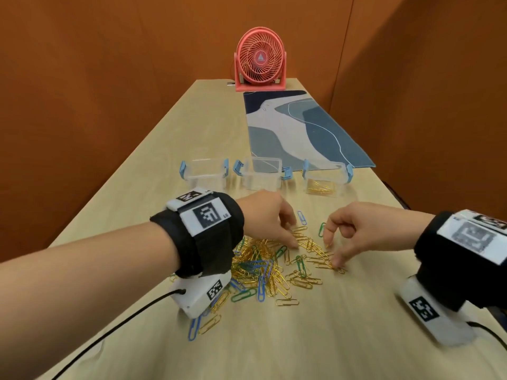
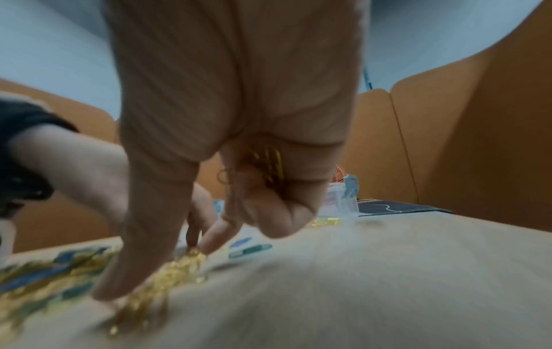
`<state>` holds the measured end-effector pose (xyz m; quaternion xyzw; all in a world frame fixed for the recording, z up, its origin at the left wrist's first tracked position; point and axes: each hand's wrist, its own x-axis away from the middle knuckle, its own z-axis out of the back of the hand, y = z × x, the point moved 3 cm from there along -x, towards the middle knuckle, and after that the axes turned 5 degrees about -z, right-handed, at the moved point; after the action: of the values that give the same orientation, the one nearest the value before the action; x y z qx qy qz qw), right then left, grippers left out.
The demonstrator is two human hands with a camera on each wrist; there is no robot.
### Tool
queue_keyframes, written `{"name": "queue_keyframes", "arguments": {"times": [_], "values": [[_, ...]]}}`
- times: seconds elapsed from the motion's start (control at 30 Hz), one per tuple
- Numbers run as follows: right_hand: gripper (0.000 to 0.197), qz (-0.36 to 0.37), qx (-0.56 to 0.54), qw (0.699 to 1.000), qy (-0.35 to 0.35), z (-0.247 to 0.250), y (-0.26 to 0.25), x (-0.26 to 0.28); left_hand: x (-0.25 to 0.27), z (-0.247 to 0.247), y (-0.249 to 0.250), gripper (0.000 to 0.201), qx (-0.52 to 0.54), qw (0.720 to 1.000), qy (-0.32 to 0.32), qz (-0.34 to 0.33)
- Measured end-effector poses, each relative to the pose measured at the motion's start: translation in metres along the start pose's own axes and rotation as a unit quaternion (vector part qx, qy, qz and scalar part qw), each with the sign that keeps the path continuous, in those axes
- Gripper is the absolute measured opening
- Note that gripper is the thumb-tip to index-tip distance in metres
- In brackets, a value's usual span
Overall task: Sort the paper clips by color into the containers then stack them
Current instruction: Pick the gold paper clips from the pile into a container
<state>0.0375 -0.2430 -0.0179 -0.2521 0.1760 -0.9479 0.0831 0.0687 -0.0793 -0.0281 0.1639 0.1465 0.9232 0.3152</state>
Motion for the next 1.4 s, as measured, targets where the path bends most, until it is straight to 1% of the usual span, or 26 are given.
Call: {"name": "queue_keyframes", "arguments": {"times": [0.1, 0.17, 0.23, 0.33, 0.43, 0.5, 0.57, 0.63, 0.7, 0.77, 0.8, 0.87, 0.93, 0.97, 1.07, 1.13, 1.3, 1.4], "values": [[0.043, 0.016, 0.042, 0.999, 0.025, -0.007, -0.003, -0.003, -0.003, -0.007, 0.007, 0.052, 0.001, 1.000, 0.008, -0.008], [0.053, 0.029, 0.056, 0.998, 0.029, -0.011, -0.007, -0.006, -0.003, -0.009, 0.011, 0.048, -0.006, 1.000, 0.009, -0.021], [0.056, 0.036, 0.065, 0.997, 0.037, -0.012, -0.010, -0.008, -0.001, -0.009, 0.010, 0.042, -0.002, 1.000, 0.014, -0.026], [0.048, 0.051, 0.057, 0.996, 0.052, -0.014, -0.014, -0.012, 0.005, -0.007, 0.004, 0.030, 0.026, 0.999, 0.031, -0.024], [0.030, 0.058, 0.058, 0.995, 0.052, -0.016, -0.018, -0.014, 0.010, -0.006, -0.001, 0.020, 0.054, 0.997, 0.045, -0.017], [0.017, 0.062, 0.078, 0.994, 0.046, -0.018, -0.019, -0.015, 0.012, -0.006, -0.002, 0.018, 0.055, 0.998, 0.040, -0.010], [0.008, 0.067, 0.111, 0.991, 0.042, -0.021, -0.022, -0.016, 0.013, -0.008, -0.001, 0.018, 0.039, 0.999, 0.024, 0.003], [0.008, 0.066, 0.140, 0.987, 0.034, -0.026, -0.024, -0.017, 0.013, -0.011, 0.000, 0.020, 0.018, 1.000, 0.004, 0.016], [0.012, 0.056, 0.151, 0.987, 0.027, -0.029, -0.024, -0.017, 0.012, -0.011, -0.001, 0.019, 0.006, 1.000, -0.002, 0.024], [0.017, 0.037, 0.133, 0.990, 0.031, -0.025, -0.023, -0.015, 0.013, -0.006, -0.003, 0.015, 0.034, 0.999, 0.000, 0.032], [0.019, 0.024, 0.105, 0.993, 0.039, -0.021, -0.021, -0.013, 0.013, -0.003, -0.004, 0.013, 0.060, 0.998, 0.001, 0.035], [0.025, -0.004, 0.004, 0.999, 0.052, -0.011, -0.018, -0.011, 0.014, 0.004, -0.003, 0.009, 0.119, 0.992, 0.005, 0.040], [0.031, -0.022, -0.082, 0.995, 0.053, -0.004, -0.015, -0.009, 0.012, 0.008, 0.000, 0.010, 0.164, 0.986, 0.010, 0.037], [0.032, -0.028, -0.100, 0.993, 0.054, -0.003, -0.014, -0.007, 0.010, 0.009, 0.002, 0.014, 0.156, 0.987, 0.011, 0.030], [0.030, -0.041, -0.105, 0.991, 0.068, -0.001, -0.012, -0.004, 0.003, 0.006, 0.011, 0.023, 0.045, 0.999, 0.019, 0.003], [0.030, -0.051, -0.098, 0.991, 0.070, 0.000, -0.009, -0.001, -0.001, 0.001, 0.015, 0.027, -0.001, 1.000, 0.020, -0.009], [0.024, -0.078, -0.054, 0.995, 0.018, -0.004, 0.002, 0.006, -0.002, -0.008, 0.022, 0.027, -0.016, 0.999, 0.002, -0.033], [0.018, -0.081, -0.048, 0.995, 0.013, -0.005, 0.008, 0.008, 0.006, -0.009, 0.024, 0.022, -0.011, 0.998, -0.028, -0.059]]}}
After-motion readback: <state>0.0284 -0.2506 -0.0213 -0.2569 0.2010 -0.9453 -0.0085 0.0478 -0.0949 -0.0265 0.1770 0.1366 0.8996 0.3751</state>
